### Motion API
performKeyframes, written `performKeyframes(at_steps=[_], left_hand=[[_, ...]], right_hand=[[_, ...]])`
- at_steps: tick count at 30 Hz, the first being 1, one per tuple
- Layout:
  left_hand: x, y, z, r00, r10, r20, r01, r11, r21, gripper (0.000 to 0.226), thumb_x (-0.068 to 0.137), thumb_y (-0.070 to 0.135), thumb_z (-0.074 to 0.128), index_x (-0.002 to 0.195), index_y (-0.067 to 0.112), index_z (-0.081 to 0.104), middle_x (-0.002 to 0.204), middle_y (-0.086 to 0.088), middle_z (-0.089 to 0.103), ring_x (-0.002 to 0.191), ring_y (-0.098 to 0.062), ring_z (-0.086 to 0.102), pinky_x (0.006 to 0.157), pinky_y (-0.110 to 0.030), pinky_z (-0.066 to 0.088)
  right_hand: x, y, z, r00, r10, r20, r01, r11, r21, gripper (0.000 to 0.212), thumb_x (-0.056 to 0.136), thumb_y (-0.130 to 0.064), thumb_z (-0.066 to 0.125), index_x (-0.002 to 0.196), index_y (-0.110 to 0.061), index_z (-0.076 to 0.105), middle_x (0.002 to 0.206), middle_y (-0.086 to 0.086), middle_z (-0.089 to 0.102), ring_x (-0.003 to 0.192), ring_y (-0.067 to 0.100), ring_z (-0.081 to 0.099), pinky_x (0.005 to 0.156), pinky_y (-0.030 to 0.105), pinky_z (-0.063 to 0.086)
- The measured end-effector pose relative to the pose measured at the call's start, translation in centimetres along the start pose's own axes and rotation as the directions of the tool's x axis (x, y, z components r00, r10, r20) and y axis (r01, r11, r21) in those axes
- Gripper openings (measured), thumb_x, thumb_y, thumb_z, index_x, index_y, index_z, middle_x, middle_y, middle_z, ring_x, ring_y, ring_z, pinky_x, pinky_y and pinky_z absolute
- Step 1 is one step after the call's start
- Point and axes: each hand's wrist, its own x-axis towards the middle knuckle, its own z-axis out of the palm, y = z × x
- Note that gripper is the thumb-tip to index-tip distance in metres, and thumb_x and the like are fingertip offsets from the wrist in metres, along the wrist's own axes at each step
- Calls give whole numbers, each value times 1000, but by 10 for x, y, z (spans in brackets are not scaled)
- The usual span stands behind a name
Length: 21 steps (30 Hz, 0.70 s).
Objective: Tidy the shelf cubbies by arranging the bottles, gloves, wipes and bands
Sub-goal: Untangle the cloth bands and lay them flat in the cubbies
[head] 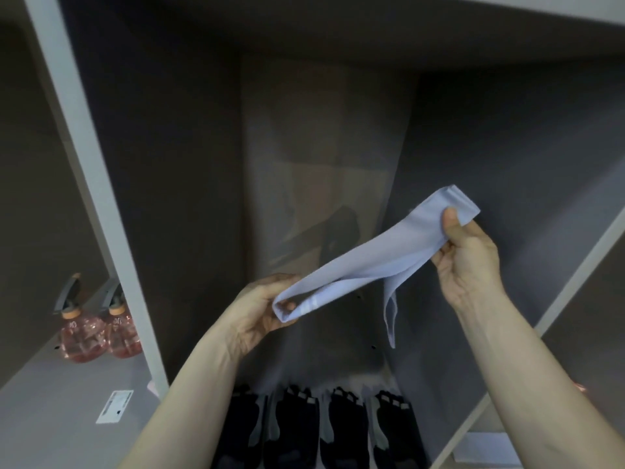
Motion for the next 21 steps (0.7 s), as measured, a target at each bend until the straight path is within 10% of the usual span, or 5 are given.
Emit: performKeyframes(at_steps=[9,13,17,21], left_hand=[[-2,-5,7,999,3,-38,-2,999,32,37,80,-25,40,103,-7,64,85,-23,71,67,-27,70,63,-29,59],[-4,-9,12,999,-35,24,33,996,87,17,89,2,57,101,2,69,91,-15,71,69,-19,68,63,-29,57],[-10,-12,22,987,-102,123,84,986,145,54,87,55,46,108,10,68,101,-11,72,88,-23,68,70,-35,55],[-19,-22,37,979,-26,204,-26,968,248,59,76,57,50,115,15,64,110,-7,71,103,-22,68,91,-43,54]], right_hand=[[-8,-11,19,997,-56,54,61,994,-85,7,89,-13,62,90,-14,69,85,-3,72,73,10,69,62,24,57],[-14,-11,26,996,-43,74,50,994,-97,7,89,-13,62,91,-15,69,92,0,72,77,11,70,67,27,59],[-18,-14,35,997,-59,46,62,996,-69,6,89,-12,63,90,-15,69,86,-2,73,75,10,71,61,23,56],[-20,-23,42,996,-87,23,88,994,-65,8,89,-11,63,87,-16,68,79,-4,72,69,7,70,61,22,57]])
